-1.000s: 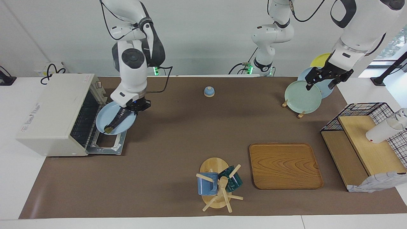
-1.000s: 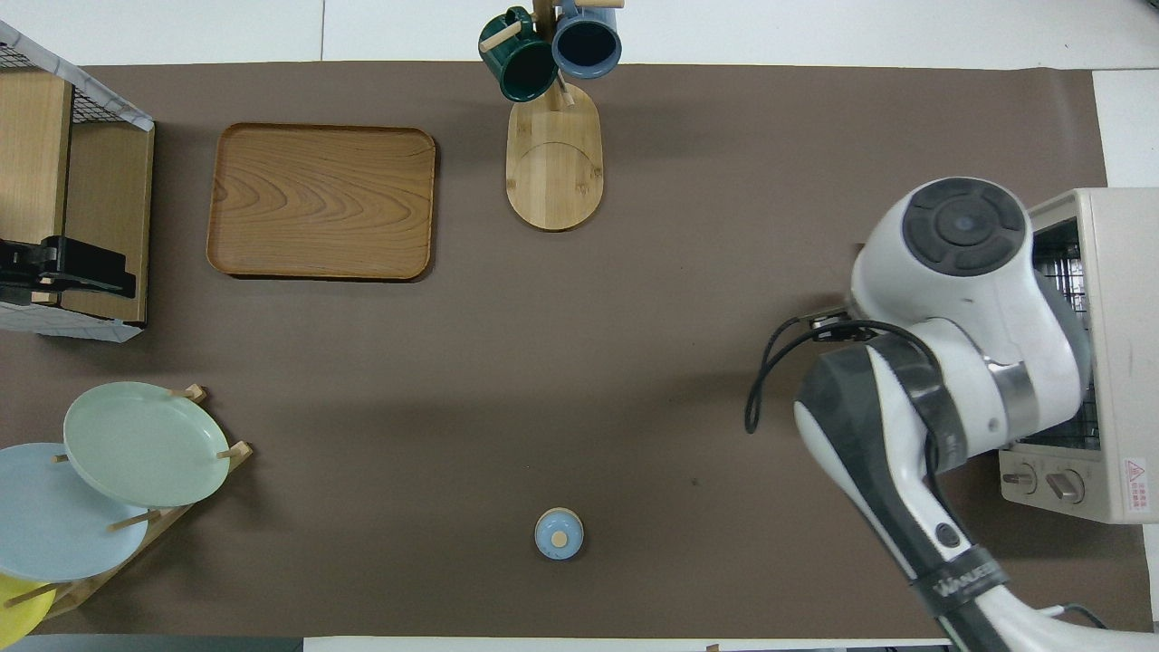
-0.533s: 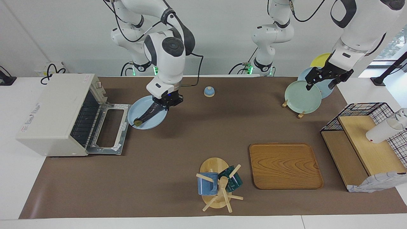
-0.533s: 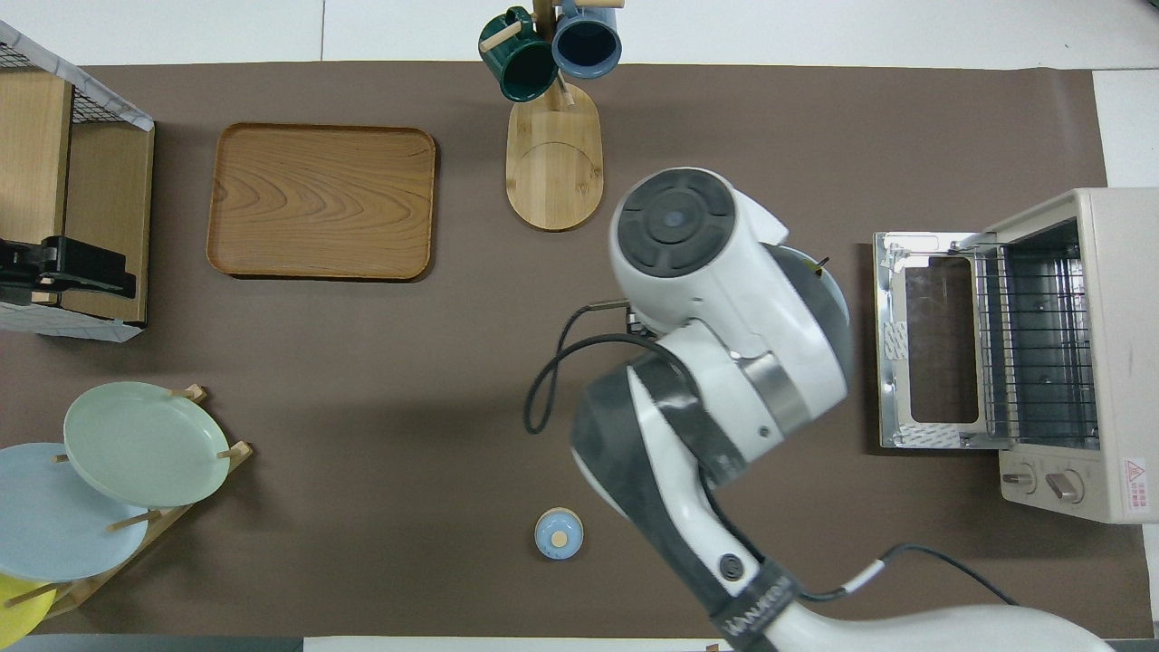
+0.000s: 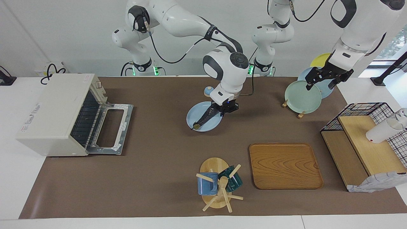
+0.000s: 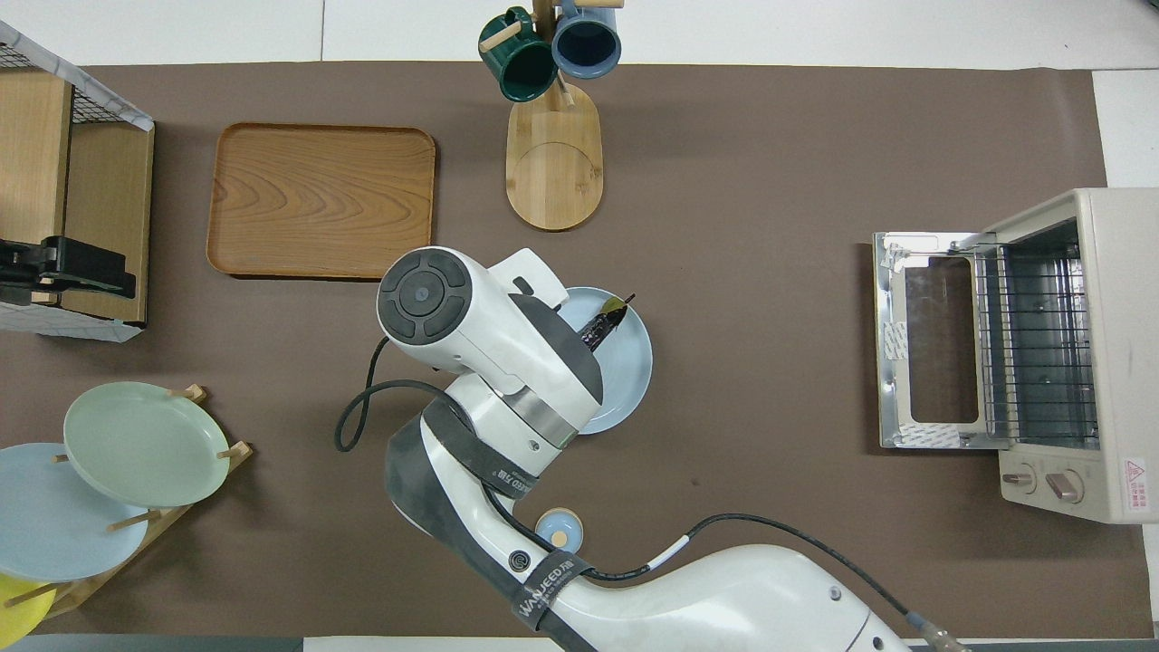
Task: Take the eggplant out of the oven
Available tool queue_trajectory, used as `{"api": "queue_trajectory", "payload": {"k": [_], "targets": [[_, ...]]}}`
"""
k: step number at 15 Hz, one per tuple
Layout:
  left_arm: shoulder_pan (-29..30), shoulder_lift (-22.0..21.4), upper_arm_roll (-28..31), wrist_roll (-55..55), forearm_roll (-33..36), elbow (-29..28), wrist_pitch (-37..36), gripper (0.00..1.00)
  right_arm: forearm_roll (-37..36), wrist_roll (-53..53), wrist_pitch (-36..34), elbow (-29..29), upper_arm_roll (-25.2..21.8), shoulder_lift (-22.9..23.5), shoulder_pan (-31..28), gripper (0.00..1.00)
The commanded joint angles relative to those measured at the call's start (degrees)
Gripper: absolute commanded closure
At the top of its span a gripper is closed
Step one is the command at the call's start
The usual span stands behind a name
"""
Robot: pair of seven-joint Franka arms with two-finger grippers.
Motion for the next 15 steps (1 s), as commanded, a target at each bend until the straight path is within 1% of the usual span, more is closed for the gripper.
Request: {"api": "queue_trajectory", "payload": {"k": [1,3,6,8,9,10,11,12,14,15], "targets": [[0.3,0.1,-0.2,-0.1,1.1,0.1,0.3,0.00,2.5,0.8,5.6,-4.7,1.5,-1.2,-0.8,1.00],[0.2,0.1,-0.2,-0.1,1.1,0.1,0.4,0.00,2.8,0.9,9.3,-6.6,1.5,-1.1,-0.3,1.00],[0.2,0.1,-0.2,-0.1,1.1,0.1,0.4,0.00,3.4,1.1,10.9,-6.7,1.5,-1.1,-0.4,1.00],[-0.2,0.1,-0.2,-0.1,1.1,0.0,1.4,0.00,3.5,1.2,10.1,-6.2,1.5,-1.2,-0.5,0.79],[-0.5,0.1,-0.2,-0.1,1.1,-0.4,1.8,0.00,3.3,1.2,9.7,-5.9,1.5,-1.4,-0.4,0.66],[-0.7,0.0,-0.3,-0.1,1.1,-0.5,2.3,0.00,2.3,0.6,9.4,-5.9,1.3,-1.5,-0.1,0.35],[-0.7,0.0,-0.5,-0.2,1.1,-0.6,2.4,0.00,1.5,0.3,8.6,-5.8,1.2,-1.8,-0.6,0.31],[-0.8,0.0,-0.8,-0.2,1.1,-0.9,2.5,0.00,0.2,-0.4,5.2,-5.3,1.0,-3.5,-1.1,0.31],[-2.2,-0.5,-0.9,-0.3,1.1,-1.7,2.8,0.00,-0.9,-6.0,-1.0,-5.7,0.6,-7.5,-5.7,0.39],[-2.8,-0.6,-0.9,-0.3,1.1,-2.6,3.5,0.00,-0.9,-8.6,-4.0,-6.1,0.6,-9.7,-8.9,0.50]]}}
